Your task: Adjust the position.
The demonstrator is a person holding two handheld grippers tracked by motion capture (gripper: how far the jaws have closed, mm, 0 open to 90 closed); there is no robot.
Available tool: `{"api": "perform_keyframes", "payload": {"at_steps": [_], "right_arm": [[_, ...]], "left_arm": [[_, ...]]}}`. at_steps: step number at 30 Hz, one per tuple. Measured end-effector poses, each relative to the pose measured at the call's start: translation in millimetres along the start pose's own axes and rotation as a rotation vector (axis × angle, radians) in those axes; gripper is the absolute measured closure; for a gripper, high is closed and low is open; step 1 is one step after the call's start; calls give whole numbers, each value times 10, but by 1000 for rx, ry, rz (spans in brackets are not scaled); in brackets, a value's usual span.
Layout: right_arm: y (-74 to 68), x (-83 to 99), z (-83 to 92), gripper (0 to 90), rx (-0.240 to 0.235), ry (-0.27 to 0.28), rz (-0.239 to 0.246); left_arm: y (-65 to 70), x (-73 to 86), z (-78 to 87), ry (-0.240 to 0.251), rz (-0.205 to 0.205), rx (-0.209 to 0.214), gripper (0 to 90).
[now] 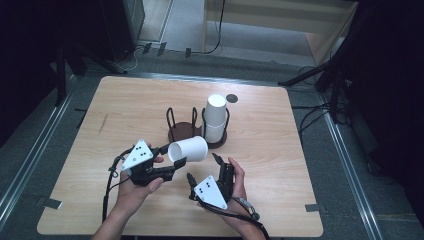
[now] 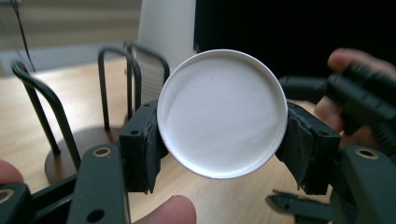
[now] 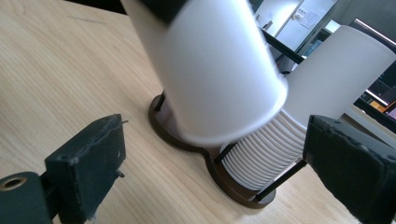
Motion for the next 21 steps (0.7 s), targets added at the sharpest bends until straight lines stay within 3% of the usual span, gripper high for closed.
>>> {"api": "perform_keyframes", "payload": {"at_steps": [8,12,16,19,21], "right_arm": [[41,-10,2,73,16,1,-44],[82,-17,-4,76,22,-2,-64],[149,-10,-1,87,24,-6,-115],[192,-1,-11,117,29,-25,-208],[220,-9,-12,130,31,-24,-262]], "left_arm": [[-28,-45,61,77,-19,-42,370],[-52,-48,63,101,-1,-47,370],[-76,-68,80,135,11,-51,370],[-72,-83,93,158,23,-39,369],[-75,-86,93,167,22,-60,369]]}}
Point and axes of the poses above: each handheld gripper's, and its own axes: z roughly backward along the jaws, x roughly out of its underside, y roughly to its right, the point moved 3 cm from there along -z, roughly forward along the jaws, and after that the axes turned 2 degrees about z, right-handed, at the moved point
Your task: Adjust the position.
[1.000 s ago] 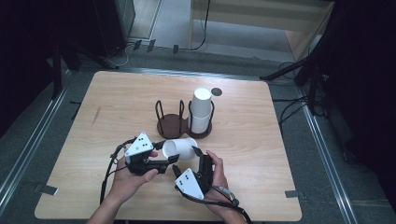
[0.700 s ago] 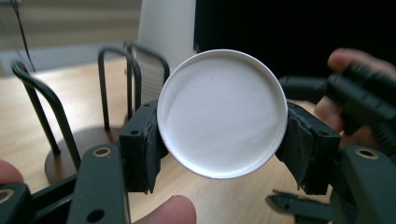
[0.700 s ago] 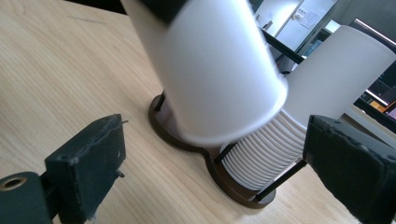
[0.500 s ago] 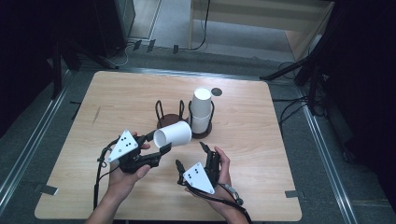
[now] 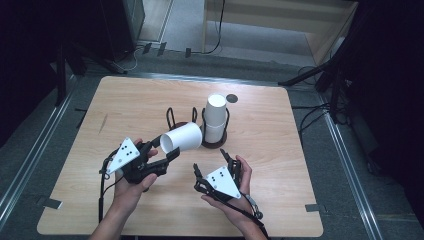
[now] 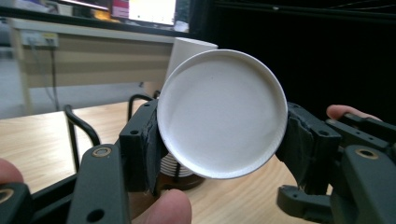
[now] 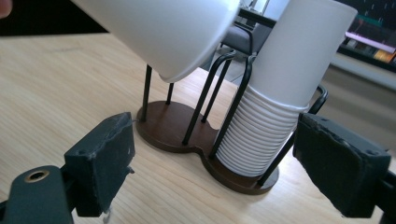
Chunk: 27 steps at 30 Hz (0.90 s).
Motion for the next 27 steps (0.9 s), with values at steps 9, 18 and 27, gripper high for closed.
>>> {"api": "perform_keyframes", "payload": {"at_steps": [9,18,27], "right_arm": [[86,-55,12,150,-27,-5,-150],[135,-167,125,165,-51,15,-328],[163,-229,140,172,-74,9,-533]], "left_arm": [[-35,29,-16,37,21,-2,369],[-43,42,-45,59,18,8,369],[20,76,-102,104,12,44,369]]}}
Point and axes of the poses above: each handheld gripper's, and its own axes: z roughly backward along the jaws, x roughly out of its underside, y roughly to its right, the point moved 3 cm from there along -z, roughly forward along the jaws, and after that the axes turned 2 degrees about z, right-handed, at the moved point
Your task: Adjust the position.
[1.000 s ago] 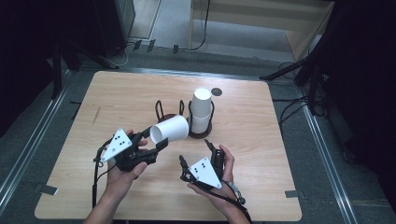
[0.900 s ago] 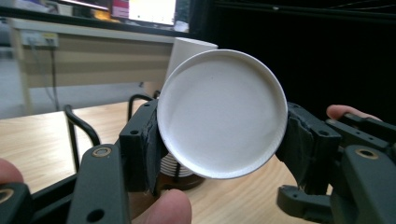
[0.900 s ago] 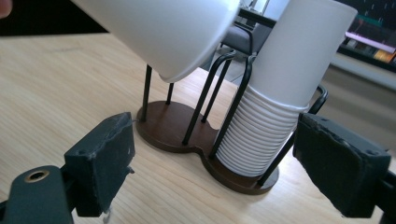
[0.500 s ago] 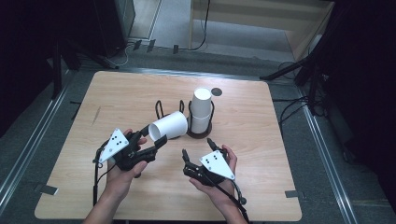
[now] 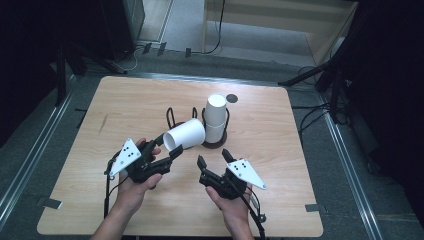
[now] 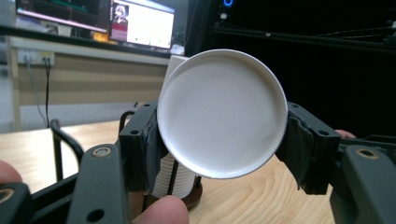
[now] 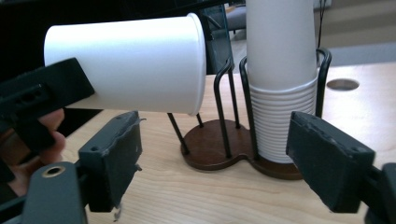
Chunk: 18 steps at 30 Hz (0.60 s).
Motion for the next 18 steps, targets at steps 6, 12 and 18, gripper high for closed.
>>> {"api": "perform_keyframes", "payload": {"at_steps": [6,12,18], "right_arm": [[5,-22,10,67,17,-10,-93],[-12,-54,0,66,4,-1,-246],[-21,-90,-52,57,-24,-14,-461]], "left_arm": [[11,30,-9,4,-22,-6,370],[37,47,-19,33,-30,-7,369],[50,74,-34,42,-34,-5,369]]}}
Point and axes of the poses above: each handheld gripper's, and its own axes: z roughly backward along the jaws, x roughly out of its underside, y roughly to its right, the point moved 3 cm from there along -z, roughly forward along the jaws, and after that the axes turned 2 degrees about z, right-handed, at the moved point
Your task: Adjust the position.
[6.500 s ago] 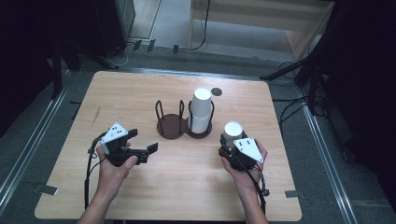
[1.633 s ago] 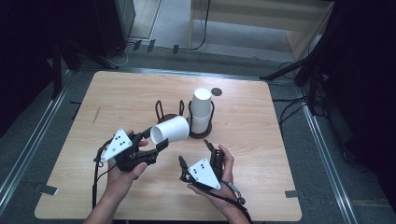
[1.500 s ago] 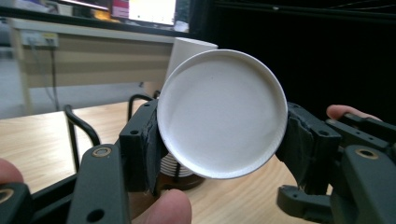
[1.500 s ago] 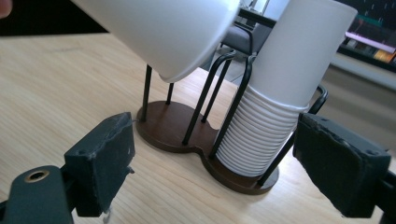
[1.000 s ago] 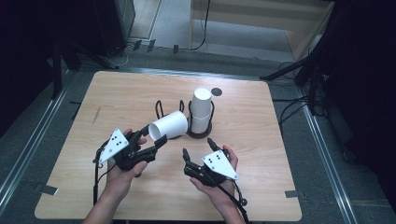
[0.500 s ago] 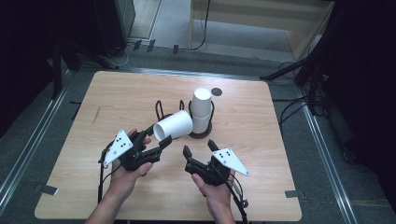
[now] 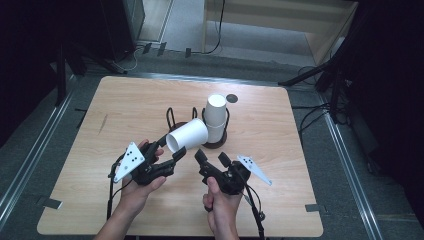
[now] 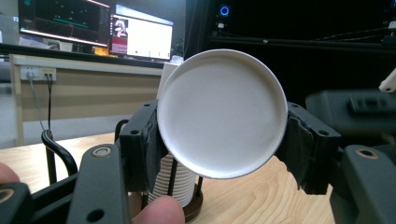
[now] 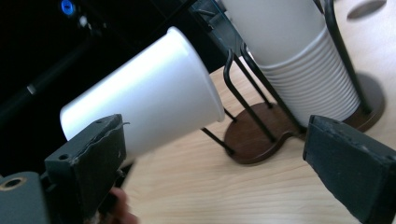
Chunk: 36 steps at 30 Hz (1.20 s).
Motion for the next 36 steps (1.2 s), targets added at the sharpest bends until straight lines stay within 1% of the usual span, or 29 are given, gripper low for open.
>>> {"api": "perform_keyframes", "payload": {"at_steps": [1,2,3,4,5,6,8,10,14,16,19,20,25,30,31,32,34,36], "right_arm": [[5,-14,-10,55,-6,2,-46],[15,-27,-17,54,-13,-1,-83],[15,-40,-22,53,-23,-7,-136],[16,-50,-26,51,-33,-10,-170],[19,-54,-27,51,-37,-11,-190],[16,-59,-27,52,-37,-14,-228],[7,-63,-33,55,-45,-21,-283],[-3,-62,-43,60,-58,-29,-343],[15,-67,-73,65,-86,-54,-513],[19,-78,-88,65,-97,-56,-581],[13,-88,-103,65,-111,-61,-650],[14,-88,-107,65,-108,-63,-671],[32,-65,-156,65,-102,-109,-773],[34,-64,-191,65,-105,-120,-830],[36,-65,-197,65,-104,-119,-837],[39,-66,-202,65,-101,-120,-845],[54,-55,-223,65,-94,-126,-859],[71,-49,-238,66,-80,-116,-862]], "left_arm": [[-8,4,0,2,3,-1,369],[-13,9,2,7,10,-2,369],[-14,13,4,6,7,-1,369],[-11,15,4,8,4,-2,369],[-8,15,5,9,-1,1,369],[-4,14,4,13,4,2,369],[10,18,3,16,7,2,369],[22,32,-3,15,2,9,370],[46,71,-26,9,-2,13,369],[60,90,-38,4,-4,14,369],[86,100,-51,2,-8,14,369],[91,101,-52,2,-15,15,369],[119,119,-64,2,-22,17,369],[158,150,-78,-12,-39,22,369],[167,154,-84,-8,-39,25,369],[172,161,-85,-13,-48,25,369],[185,170,-90,-14,-49,28,369],[202,185,-95,-17,-52,31,370]]}}
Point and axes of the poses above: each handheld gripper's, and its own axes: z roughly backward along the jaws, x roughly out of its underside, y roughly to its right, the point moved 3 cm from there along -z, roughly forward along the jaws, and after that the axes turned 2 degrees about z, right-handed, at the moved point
